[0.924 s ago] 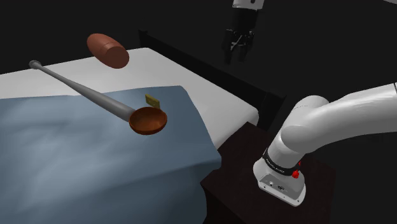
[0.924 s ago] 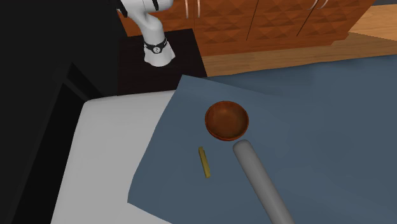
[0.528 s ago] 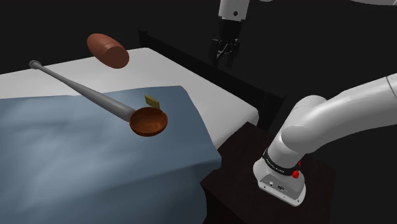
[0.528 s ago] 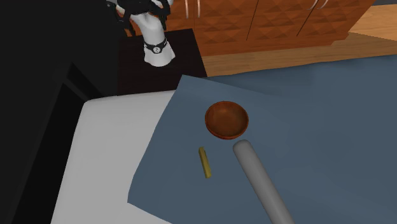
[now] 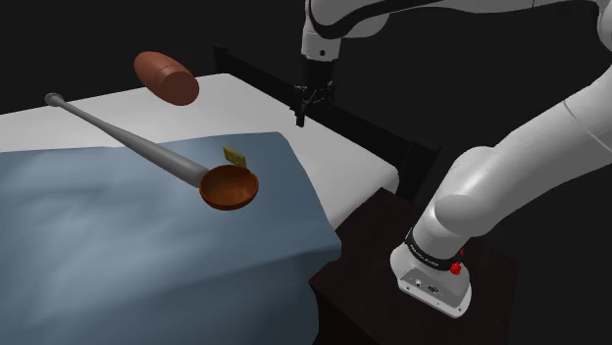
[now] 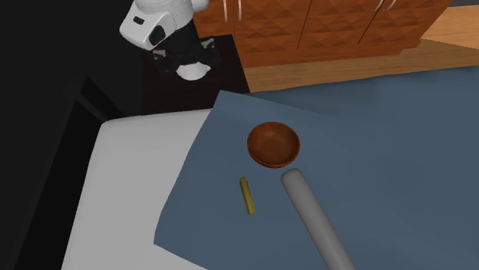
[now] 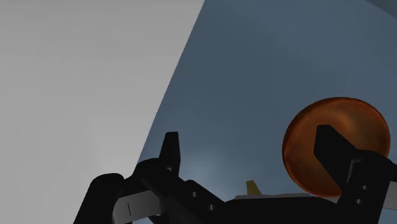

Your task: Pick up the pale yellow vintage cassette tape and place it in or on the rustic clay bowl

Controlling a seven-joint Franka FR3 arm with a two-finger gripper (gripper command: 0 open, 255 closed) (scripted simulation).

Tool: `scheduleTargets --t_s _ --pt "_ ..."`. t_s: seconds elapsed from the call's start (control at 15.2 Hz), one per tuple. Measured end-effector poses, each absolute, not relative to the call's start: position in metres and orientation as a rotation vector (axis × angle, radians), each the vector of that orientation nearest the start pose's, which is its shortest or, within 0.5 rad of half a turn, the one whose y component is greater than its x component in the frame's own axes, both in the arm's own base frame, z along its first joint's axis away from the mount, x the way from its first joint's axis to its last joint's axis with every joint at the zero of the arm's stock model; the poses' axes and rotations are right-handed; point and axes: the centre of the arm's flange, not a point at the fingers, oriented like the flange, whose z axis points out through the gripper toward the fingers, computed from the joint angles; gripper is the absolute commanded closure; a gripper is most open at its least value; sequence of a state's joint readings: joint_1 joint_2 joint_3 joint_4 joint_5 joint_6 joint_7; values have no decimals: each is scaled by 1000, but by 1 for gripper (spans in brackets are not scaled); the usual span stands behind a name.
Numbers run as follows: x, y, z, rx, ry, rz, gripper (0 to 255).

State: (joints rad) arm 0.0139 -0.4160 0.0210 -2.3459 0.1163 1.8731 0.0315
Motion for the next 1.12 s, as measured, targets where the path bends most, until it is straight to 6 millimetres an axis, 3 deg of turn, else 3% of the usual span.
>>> scheduleTargets --t_s 1.12 --pt "579 89 345 -3108 -69 32 0"
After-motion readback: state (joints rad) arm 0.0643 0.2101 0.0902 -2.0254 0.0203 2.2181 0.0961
